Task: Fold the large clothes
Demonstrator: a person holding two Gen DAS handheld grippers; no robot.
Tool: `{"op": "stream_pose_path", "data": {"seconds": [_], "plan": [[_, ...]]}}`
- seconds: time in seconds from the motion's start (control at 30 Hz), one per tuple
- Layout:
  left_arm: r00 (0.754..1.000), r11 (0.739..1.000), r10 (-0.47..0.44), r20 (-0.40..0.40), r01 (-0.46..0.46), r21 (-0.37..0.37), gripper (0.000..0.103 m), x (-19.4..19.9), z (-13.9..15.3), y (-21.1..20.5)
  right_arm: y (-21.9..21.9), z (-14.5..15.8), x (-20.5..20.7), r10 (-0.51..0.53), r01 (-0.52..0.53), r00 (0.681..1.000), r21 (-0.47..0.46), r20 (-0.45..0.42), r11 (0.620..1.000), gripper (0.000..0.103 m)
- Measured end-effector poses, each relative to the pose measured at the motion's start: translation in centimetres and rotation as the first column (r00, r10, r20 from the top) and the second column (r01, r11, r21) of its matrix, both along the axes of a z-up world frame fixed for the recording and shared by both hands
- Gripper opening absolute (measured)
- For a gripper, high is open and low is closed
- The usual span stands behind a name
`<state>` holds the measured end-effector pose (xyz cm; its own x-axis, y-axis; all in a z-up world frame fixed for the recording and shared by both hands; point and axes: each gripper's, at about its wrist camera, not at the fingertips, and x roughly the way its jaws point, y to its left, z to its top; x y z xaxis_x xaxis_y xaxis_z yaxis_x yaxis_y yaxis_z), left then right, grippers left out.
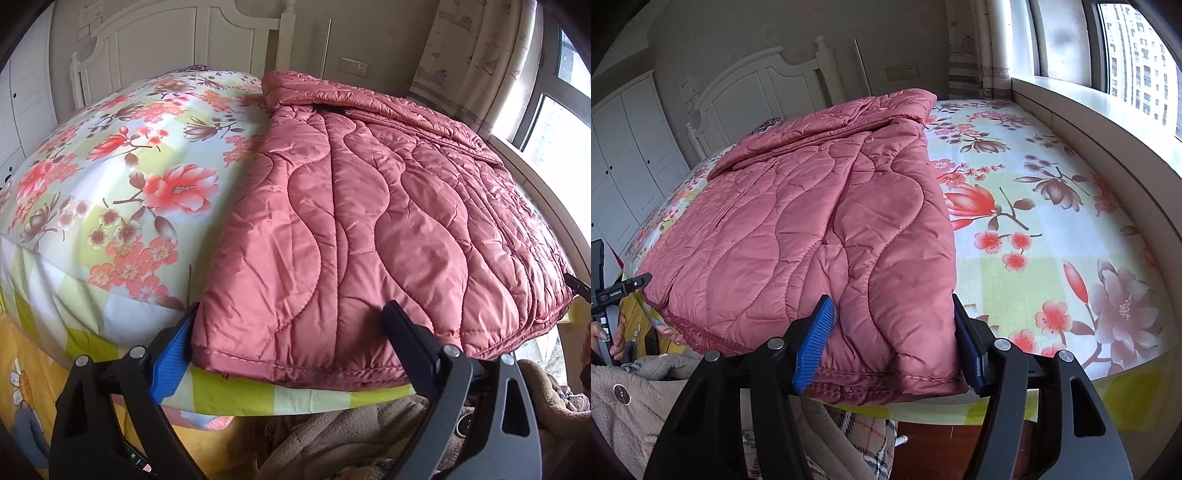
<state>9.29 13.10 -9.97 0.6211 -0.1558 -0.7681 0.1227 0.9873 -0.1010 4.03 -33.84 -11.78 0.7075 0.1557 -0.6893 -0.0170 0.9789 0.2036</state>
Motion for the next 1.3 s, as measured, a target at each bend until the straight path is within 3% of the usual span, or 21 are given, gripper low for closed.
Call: {"op": "stream_pose_path", "data": {"seconds": [0.37,0.53,0.77,0.8,0.87,0.9,0.97,1.0,1.03,1.2,1.3], "plan": [[1.000,0.999,-0.008,-0.001,0.008,0.039,0.096,0.0,-0.2,-0.5,0.4,0.0,0.1,-0.007,0.007,1.000,-0.025,0.009,1.000,0.061],[1.000,0.998,-0.007,-0.003,0.007,0.064,0.101,-0.2,-0.4,-0.7,0.4,-0.1,-0.1,-0.007,0.007,1.000,-0.021,0.018,1.000,0.062],[0.998,0.997,-0.016,-0.060,0.020,0.079,0.101,0.4,-0.4,-1.0,0.2,0.0,-0.2,-0.011,0.011,1.000,-0.008,0.024,1.000,0.060],[0.998,0.997,-0.013,-0.056,0.017,0.078,0.101,0.3,-0.4,-1.0,0.2,0.0,-0.2,-0.012,0.012,1.000,-0.007,0.025,1.000,0.058],[0.999,0.997,-0.005,-0.039,0.008,0.079,0.101,0.1,-0.3,-1.2,0.0,0.0,-0.1,-0.007,0.006,1.000,0.031,0.025,0.999,0.031],[1.000,0.997,-0.008,-0.028,0.010,0.079,0.094,-0.1,-0.3,-1.2,-0.2,-0.1,-0.1,-0.005,0.003,1.000,0.068,0.027,0.998,0.028],[1.000,0.998,-0.029,-0.001,0.029,0.050,0.068,-0.6,0.2,-1.4,0.3,-0.1,-0.1,0.001,-0.003,0.999,0.066,0.036,0.998,0.022],[0.999,0.999,-0.036,0.003,0.036,0.023,0.048,-0.8,0.4,-1.4,0.5,-0.1,-0.1,0.004,-0.007,0.999,0.065,0.040,0.998,0.022],[1.000,0.999,-0.030,0.007,0.030,-0.010,0.033,-0.9,0.6,-1.2,0.7,-0.1,-0.2,0.005,-0.008,0.999,0.067,0.042,0.998,0.021],[0.998,0.999,0.000,0.058,0.003,-0.048,0.016,-1.7,1.1,-0.7,0.9,0.2,-0.2,0.013,-0.016,0.999,0.065,0.051,0.998,0.020],[0.996,0.999,-0.008,0.093,0.011,-0.035,0.012,-2.3,1.8,-0.9,1.1,0.7,-0.5,0.025,-0.030,0.997,0.072,0.067,0.997,0.020]]}}
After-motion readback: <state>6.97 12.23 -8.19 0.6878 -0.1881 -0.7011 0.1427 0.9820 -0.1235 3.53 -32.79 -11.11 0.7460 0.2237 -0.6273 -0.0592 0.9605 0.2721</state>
